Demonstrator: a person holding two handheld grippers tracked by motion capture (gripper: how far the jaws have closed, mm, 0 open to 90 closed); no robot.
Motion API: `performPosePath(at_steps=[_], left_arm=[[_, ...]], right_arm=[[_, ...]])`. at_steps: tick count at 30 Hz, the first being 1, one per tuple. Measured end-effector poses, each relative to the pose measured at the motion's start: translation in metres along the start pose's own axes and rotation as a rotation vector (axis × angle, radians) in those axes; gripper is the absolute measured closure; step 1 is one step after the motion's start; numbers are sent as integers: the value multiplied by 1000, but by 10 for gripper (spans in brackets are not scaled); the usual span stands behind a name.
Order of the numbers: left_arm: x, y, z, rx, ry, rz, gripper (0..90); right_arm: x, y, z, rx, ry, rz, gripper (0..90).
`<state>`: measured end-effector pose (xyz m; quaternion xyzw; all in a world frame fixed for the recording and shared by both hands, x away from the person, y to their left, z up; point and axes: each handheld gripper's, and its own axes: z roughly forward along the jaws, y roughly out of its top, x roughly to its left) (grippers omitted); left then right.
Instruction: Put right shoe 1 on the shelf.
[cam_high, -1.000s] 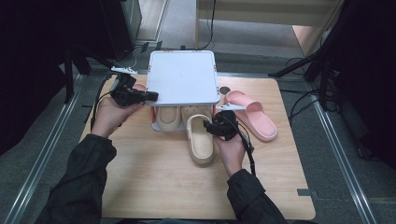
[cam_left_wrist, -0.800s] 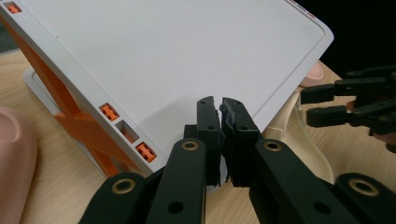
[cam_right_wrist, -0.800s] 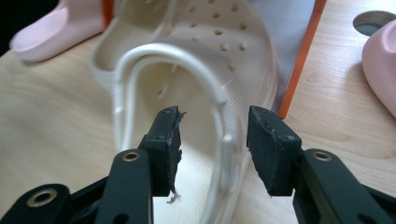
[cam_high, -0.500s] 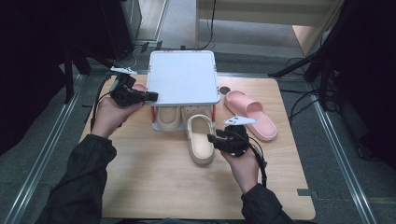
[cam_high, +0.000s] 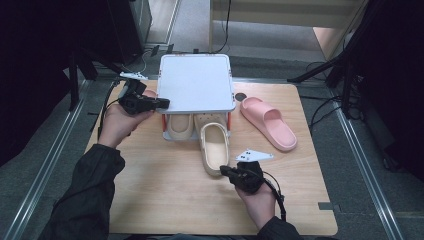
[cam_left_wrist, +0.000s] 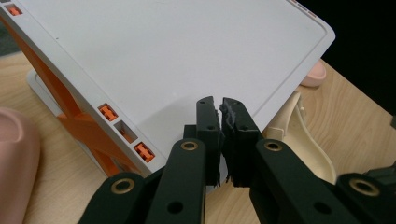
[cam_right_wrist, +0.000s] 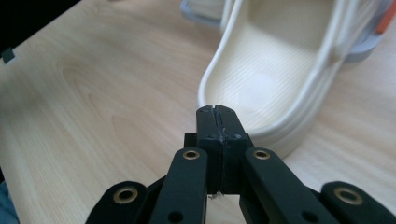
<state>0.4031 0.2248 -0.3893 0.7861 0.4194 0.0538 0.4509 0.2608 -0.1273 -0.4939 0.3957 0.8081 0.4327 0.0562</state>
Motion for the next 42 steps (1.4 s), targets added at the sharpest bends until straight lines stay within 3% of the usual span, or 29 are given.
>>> performPosePath(at_steps=[5, 8, 14, 18, 26, 31, 39, 41, 42], left_arm=[[0, 0, 0, 0, 7, 2, 868], [-1, 0, 0, 0, 8, 3, 868], [-1, 0, 2, -2, 2, -5, 869], [-2, 0, 2, -6, 7, -2, 873], [-3, -1, 2, -10, 14, -3, 872], [-4, -2, 1, -17, 16, 2, 869], [-7, -3, 2, -27, 16, -8, 864], [-7, -3, 3, -26, 7, -12, 864], [-6, -3, 3, -19, -18, -23, 863]], right_arm=[[5, -9, 15, 50, 11, 1, 900], [4, -10, 20, 86, -26, -31, 900], [-2, -6, 25, 86, -36, -22, 900], [-1, 6, 26, 46, -35, -41, 900], [-13, 27, 45, 36, -38, -27, 900], [-21, 42, 57, 27, -47, -42, 900], [-38, 67, 77, 22, -62, -11, 895], [-40, 71, 80, 21, -65, -5, 899], [-41, 73, 82, 21, -63, 3, 899]])
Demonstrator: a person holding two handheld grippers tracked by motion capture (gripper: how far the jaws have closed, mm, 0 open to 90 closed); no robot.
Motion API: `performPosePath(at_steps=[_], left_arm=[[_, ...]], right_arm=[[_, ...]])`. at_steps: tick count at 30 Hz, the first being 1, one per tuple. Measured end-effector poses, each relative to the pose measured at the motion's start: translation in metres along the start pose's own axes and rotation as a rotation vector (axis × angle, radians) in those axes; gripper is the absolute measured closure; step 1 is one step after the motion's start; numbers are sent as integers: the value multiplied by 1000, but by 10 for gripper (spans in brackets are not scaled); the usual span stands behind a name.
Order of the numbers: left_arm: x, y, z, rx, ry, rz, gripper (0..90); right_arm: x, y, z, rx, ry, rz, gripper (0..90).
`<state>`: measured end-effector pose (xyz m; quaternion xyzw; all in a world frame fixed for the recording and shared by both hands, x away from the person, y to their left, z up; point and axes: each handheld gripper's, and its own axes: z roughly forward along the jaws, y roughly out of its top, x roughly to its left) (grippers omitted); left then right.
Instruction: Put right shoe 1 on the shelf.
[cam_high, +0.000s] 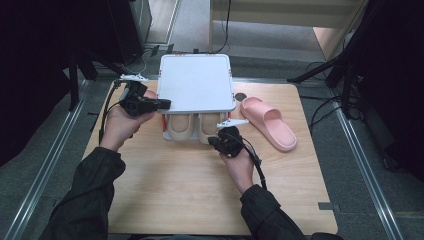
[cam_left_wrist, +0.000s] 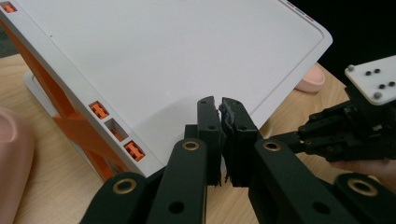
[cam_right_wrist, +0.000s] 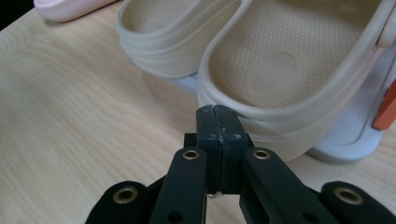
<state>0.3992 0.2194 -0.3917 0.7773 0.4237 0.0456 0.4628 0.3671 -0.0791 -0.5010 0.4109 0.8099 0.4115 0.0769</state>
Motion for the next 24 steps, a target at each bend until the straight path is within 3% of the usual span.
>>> performPosePath(at_steps=[7, 10, 15, 18, 24], left_arm=[[-3, 1, -2, 11, 37, 22, 842], [-1, 1, -8, 11, 36, 16, 825], [1, 0, -25, -3, 37, -12, 714], [1, -2, -34, 0, 35, -28, 612], [4, -12, -51, 15, 92, -28, 497]], right_arm=[[-5, 1, 4, -9, 29, 16, 882], [-2, -4, -13, -21, 58, -16, 854], [-1, -14, -44, -47, 97, -66, 759], [-3, -21, -58, -53, 130, -64, 698], [-9, -31, -83, -104, 185, -63, 530]])
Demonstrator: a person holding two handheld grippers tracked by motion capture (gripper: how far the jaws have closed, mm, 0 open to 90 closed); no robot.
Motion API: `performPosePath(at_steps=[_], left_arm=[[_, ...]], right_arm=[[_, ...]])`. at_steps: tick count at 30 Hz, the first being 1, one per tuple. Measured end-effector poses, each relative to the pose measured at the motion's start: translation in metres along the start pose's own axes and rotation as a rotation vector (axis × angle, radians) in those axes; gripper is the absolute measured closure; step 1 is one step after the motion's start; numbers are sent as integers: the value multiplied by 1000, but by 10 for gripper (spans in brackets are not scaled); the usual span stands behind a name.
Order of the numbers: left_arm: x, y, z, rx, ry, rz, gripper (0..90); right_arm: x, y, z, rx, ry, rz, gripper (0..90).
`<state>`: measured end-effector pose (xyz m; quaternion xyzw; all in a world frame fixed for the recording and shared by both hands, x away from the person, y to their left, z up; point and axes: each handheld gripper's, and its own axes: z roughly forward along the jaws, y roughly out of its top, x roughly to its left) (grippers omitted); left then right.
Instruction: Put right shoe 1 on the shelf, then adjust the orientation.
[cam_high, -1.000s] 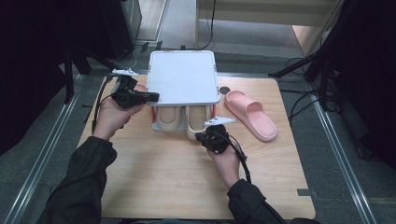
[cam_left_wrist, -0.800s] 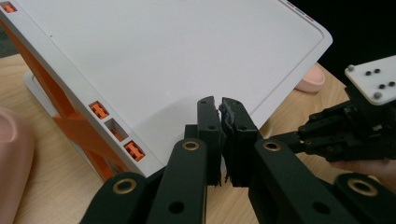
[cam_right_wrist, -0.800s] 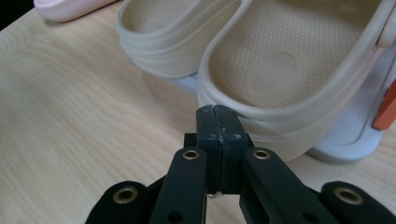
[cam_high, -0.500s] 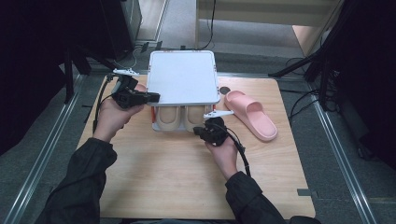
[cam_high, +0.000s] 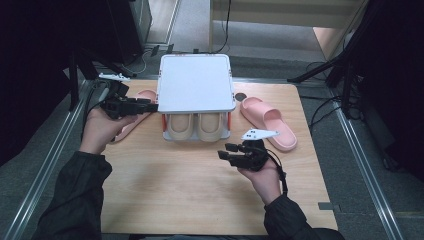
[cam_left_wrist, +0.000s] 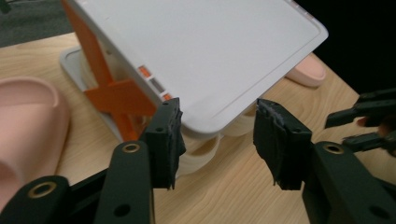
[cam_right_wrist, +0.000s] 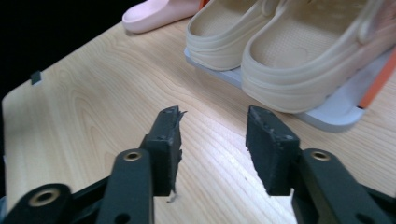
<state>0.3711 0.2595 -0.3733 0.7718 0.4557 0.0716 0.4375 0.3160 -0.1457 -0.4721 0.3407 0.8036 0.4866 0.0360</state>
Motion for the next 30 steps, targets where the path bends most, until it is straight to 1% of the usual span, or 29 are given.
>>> performPosePath(at_steps=[3, 5, 6, 7, 9, 12, 13, 14, 15, 18, 19, 20, 22, 23, 26, 27, 30], left_arm=[[7, -7, -7, -9, 11, -18, 465], [11, -11, -10, -5, 23, -26, 450], [14, -14, -11, -5, 25, -31, 445], [16, -16, -13, -7, 29, -38, 438], [20, -20, -16, -8, 37, -46, 435], [26, -26, -19, -17, 61, -66, 431], [29, -27, -20, -20, 75, -72, 445], [32, -29, -22, -15, 88, -82, 477], [34, -31, -22, -21, 99, -86, 505], [44, -38, -23, -32, 111, -86, 635], [47, -39, -23, -32, 119, -85, 681], [51, -42, -23, -29, 136, -85, 712], [58, -46, -21, -24, 144, -88, 789], [62, -49, -20, -19, 157, -92, 801], [71, -54, -15, -13, 170, -99, 846], [75, -55, -13, -9, 181, -101, 854], [85, -58, -7, -20, 194, -119, 868]], right_arm=[[-2, -2, -9, -14, 5, -10, 476], [-2, -3, -12, -11, -3, -32, 430], [-2, -4, -14, -8, -6, -40, 425], [-3, -4, -15, -2, 2, -42, 419], [-4, -6, -16, 14, 7, -30, 405], [-6, -10, -16, 39, 11, -18, 406], [-6, -10, -16, 45, 12, -11, 410], [-7, -10, -15, 49, 13, -10, 421], [-7, -10, -15, 46, 3, -12, 425], [-10, -7, -13, 34, -9, -22, 449], [-11, -6, -11, 35, -15, -21, 455], [-12, -6, -11, 40, -19, -15, 463], [-13, -6, -9, 50, -24, -7, 472], [-13, -5, -9, 53, -25, -4, 472], [-13, -5, -7, 55, -25, -9, 479], [-12, -5, -7, 56, -25, -10, 483], [-12, -6, -5, 58, -24, -4, 485]])
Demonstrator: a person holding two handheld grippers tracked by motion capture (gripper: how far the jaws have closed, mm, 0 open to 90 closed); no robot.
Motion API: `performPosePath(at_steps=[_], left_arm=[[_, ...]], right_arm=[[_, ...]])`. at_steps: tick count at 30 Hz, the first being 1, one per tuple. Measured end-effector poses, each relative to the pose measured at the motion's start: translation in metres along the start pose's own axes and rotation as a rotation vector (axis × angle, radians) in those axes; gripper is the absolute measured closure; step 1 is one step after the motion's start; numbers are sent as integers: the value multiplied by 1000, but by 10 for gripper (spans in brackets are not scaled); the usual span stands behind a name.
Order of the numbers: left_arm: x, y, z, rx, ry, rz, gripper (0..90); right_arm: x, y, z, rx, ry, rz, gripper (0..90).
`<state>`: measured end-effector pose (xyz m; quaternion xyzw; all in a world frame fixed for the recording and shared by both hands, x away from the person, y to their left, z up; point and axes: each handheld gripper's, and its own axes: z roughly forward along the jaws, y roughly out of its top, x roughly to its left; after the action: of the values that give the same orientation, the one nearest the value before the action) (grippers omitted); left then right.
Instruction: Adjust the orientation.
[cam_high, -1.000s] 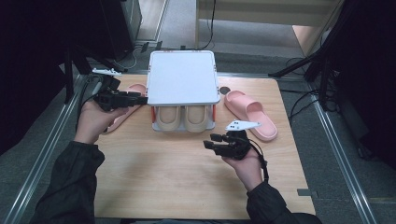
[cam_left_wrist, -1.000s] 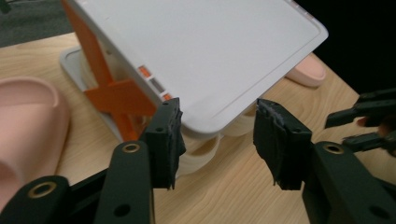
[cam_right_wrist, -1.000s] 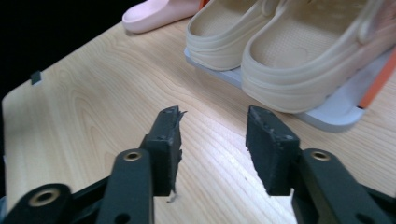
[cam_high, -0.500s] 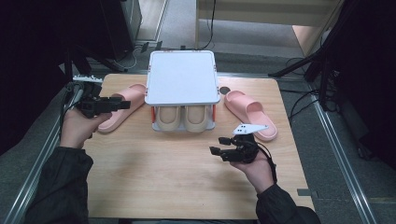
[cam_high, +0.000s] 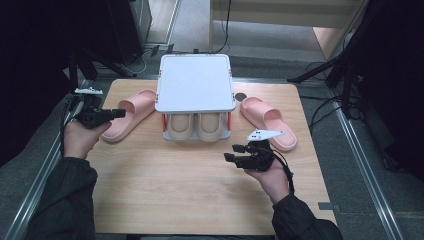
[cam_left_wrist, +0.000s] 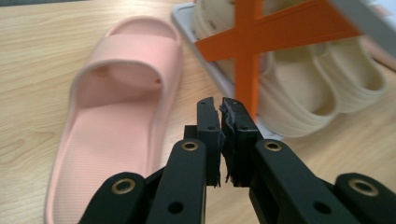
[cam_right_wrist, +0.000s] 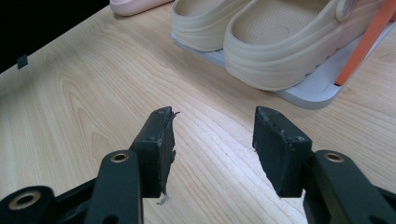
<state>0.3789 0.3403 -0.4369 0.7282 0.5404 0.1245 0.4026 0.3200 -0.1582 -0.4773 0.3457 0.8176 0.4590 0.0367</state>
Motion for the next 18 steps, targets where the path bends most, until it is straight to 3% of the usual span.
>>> performPosePath(at_steps=[2, 12, 16, 18], left_arm=[[6, 0, 5, -9, -15, -15, 881], [22, -2, 40, 34, 23, 1, 879], [34, -6, 54, 58, 23, -35, 881], [38, -7, 59, 61, 28, -34, 881]], right_arm=[[1, -1, 1, 6, 2, 0, 486], [6, -10, 2, 37, -7, -9, 484], [9, -15, -2, 38, -20, -8, 483], [9, -17, -4, 33, -25, 3, 482]])
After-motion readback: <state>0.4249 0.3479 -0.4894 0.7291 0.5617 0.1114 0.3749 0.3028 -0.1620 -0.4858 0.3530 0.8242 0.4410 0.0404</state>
